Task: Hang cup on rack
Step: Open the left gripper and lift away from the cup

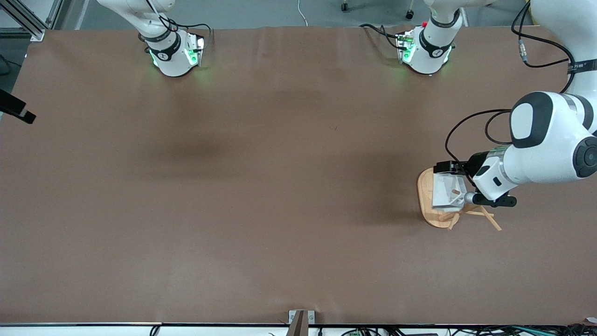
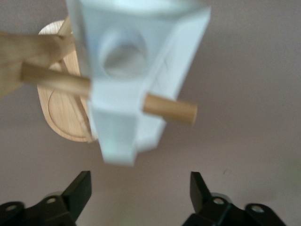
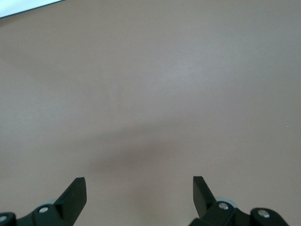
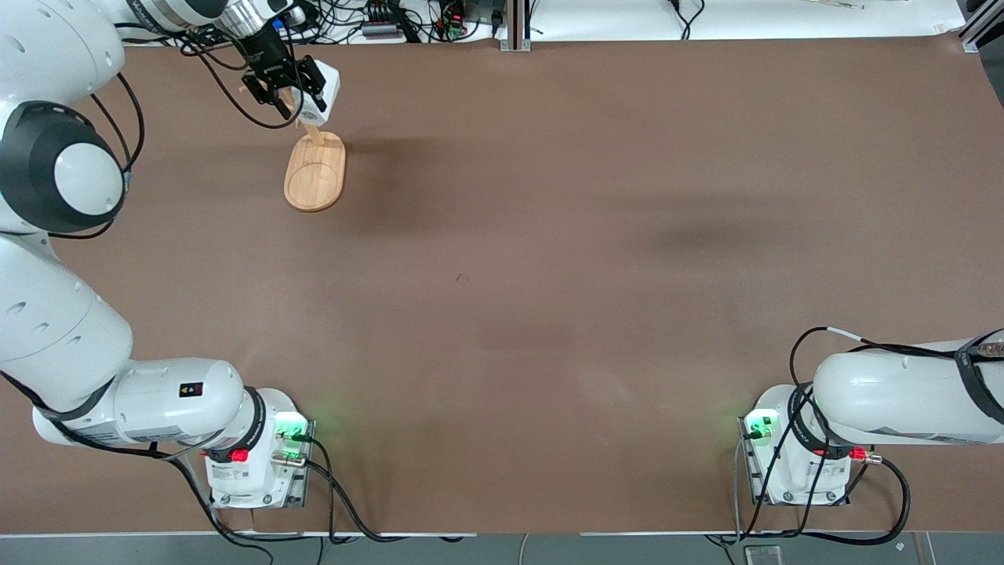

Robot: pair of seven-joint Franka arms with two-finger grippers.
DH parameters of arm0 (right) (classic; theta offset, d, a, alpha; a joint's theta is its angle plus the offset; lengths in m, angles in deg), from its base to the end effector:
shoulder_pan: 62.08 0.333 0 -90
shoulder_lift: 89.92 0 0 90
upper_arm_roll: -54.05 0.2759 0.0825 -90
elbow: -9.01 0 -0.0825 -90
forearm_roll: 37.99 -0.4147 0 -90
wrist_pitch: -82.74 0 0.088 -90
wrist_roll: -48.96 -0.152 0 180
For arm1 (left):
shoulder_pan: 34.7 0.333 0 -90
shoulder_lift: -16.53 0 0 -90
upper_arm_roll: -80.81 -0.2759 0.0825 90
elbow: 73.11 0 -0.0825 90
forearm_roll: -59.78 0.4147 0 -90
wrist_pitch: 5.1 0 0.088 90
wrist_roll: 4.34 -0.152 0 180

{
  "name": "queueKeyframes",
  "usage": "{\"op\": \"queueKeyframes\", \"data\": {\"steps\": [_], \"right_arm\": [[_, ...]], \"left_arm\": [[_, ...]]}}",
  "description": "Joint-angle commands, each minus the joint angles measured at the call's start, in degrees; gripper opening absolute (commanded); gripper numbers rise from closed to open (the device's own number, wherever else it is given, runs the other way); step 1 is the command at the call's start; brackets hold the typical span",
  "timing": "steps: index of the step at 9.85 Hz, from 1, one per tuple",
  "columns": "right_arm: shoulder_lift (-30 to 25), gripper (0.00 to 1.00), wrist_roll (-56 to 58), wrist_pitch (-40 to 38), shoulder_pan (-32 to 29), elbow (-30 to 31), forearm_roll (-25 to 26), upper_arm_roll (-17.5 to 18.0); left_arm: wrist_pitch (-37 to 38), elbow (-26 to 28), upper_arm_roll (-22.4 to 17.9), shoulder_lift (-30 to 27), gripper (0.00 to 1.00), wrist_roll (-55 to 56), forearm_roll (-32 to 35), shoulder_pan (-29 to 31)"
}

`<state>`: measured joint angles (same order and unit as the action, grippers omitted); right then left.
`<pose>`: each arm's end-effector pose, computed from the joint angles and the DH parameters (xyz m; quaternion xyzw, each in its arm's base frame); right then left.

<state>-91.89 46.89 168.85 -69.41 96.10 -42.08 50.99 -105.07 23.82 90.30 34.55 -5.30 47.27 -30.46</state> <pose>0.5623 -0.0921 0.5790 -0.9937 0.1057 -0.0112 0.0358 0.6171 -0.0823 0.3071 0.9831 -0.0201 -0.1326 0.1247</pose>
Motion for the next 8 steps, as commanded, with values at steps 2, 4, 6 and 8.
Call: {"op": "queueKeyframes", "data": {"steps": [2,4,6,8], "right_arm": [[0.7,1.0,4.7,-1.3,-0.6,-0.9,2.2,0.1],[0.7,1.0,4.7,-1.4,-0.5,-0.9,2.7,0.1],[0.7,1.0,4.7,-1.7,-0.6,-0.8,2.7,0.2],[0.7,1.0,4.6,-1.6,-0.7,-0.8,2.7,0.2]], "left_arm": [[5.2,1.9,-2.9,-4.9,1.0,0.4,0.9,-0.1],[5.6,2.5,-2.8,-7.5,1.0,0.4,1.1,-0.4],[4.8,0.6,-2.5,-9.0,1.0,-0.2,3.1,-0.5],[5.2,-2.4,-2.2,-11.6,1.0,0.6,7.6,-2.0]]}}
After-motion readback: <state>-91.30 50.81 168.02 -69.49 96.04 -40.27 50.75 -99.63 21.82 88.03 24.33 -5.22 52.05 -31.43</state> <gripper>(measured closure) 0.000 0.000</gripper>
